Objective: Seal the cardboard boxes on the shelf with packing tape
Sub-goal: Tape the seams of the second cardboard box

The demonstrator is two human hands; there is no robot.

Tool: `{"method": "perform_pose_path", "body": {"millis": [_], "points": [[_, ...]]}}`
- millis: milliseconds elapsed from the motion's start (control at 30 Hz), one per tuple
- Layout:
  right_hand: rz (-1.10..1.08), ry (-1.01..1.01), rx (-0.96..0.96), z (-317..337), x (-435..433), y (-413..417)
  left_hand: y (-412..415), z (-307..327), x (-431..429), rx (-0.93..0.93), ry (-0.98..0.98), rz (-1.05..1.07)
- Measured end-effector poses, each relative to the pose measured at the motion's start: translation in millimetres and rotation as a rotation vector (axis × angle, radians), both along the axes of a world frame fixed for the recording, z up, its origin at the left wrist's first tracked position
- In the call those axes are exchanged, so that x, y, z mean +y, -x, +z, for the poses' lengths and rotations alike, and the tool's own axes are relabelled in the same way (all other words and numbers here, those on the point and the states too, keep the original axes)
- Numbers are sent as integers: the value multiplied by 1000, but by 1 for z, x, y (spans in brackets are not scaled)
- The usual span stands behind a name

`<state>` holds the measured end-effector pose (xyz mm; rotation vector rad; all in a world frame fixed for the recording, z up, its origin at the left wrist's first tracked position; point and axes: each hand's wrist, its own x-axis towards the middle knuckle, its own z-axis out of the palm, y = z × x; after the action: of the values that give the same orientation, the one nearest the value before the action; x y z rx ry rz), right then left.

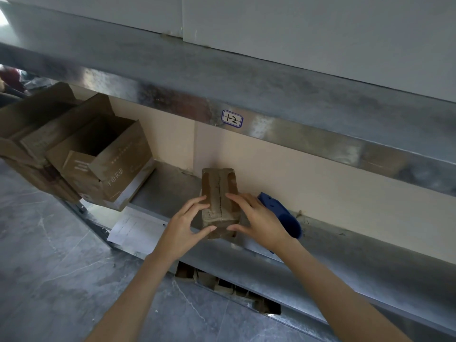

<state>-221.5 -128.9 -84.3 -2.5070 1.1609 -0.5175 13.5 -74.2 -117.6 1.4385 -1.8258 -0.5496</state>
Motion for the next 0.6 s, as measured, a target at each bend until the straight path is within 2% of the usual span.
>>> {"method": "perform_pose_path", "body": {"millis": [200, 600], "points": [[-7, 33, -38, -12, -3, -1, -4, -4, -4, -30, 31, -16], [-86, -61, -187, -15, 2, -11, 13, -6, -4, 37, 70, 100]]}}
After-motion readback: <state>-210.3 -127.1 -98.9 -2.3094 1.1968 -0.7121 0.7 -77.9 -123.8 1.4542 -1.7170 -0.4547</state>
